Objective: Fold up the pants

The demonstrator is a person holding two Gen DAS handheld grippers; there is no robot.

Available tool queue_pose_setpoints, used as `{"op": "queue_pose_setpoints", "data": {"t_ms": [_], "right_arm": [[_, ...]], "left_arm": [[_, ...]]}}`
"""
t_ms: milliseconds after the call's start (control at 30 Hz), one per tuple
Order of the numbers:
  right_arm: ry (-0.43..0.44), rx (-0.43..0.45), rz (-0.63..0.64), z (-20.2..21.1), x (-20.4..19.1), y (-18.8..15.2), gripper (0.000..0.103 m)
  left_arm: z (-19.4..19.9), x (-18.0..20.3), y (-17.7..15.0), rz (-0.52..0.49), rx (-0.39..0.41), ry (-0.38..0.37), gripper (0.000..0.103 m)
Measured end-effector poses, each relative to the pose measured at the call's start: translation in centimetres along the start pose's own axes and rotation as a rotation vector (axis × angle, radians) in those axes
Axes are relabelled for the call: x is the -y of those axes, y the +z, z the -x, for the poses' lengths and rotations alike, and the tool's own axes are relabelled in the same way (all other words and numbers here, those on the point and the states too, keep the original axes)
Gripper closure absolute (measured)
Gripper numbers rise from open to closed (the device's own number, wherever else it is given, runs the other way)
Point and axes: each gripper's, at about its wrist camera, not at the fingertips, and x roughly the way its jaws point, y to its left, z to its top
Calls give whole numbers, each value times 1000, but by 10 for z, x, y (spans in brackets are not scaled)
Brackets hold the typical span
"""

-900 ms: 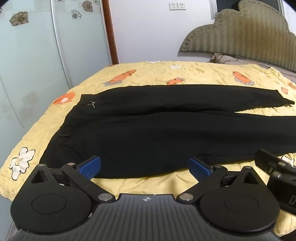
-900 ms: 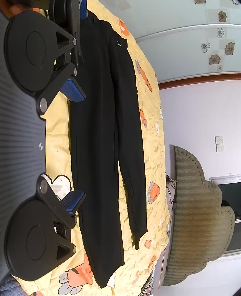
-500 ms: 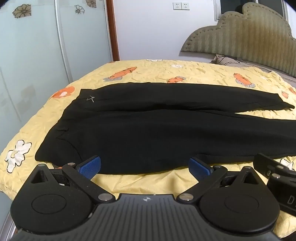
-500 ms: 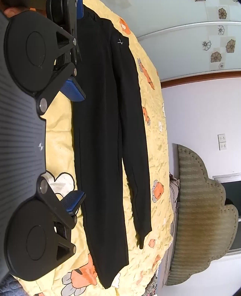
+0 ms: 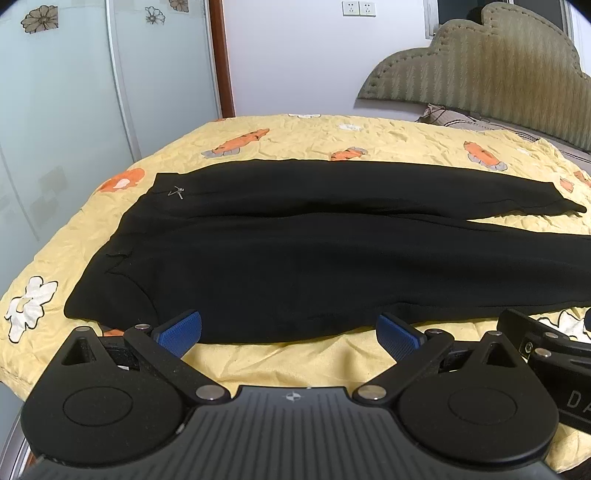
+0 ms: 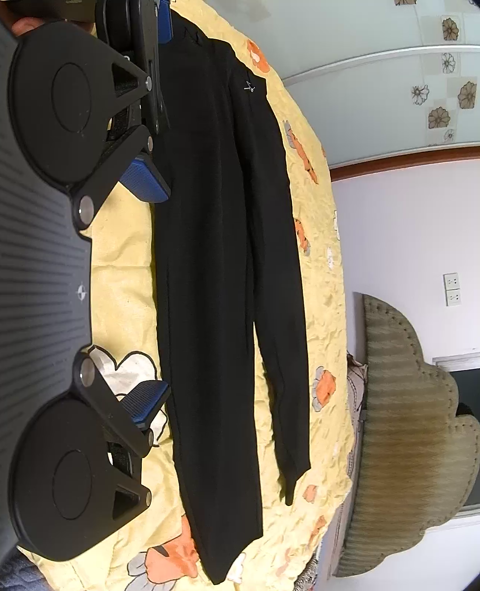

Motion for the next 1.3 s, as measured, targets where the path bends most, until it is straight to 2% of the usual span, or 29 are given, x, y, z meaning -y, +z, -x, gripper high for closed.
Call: {"op": "queue_pose_setpoints", "data": {"t_ms": [867, 1300], "right_arm": [[5, -1, -13, -6, 0, -5, 0], [19, 26, 0, -3, -1, -8, 0]], "left_arm": [[0, -3, -6, 36, -6, -15, 0], [1, -4, -7, 47, -5, -18, 0]]}}
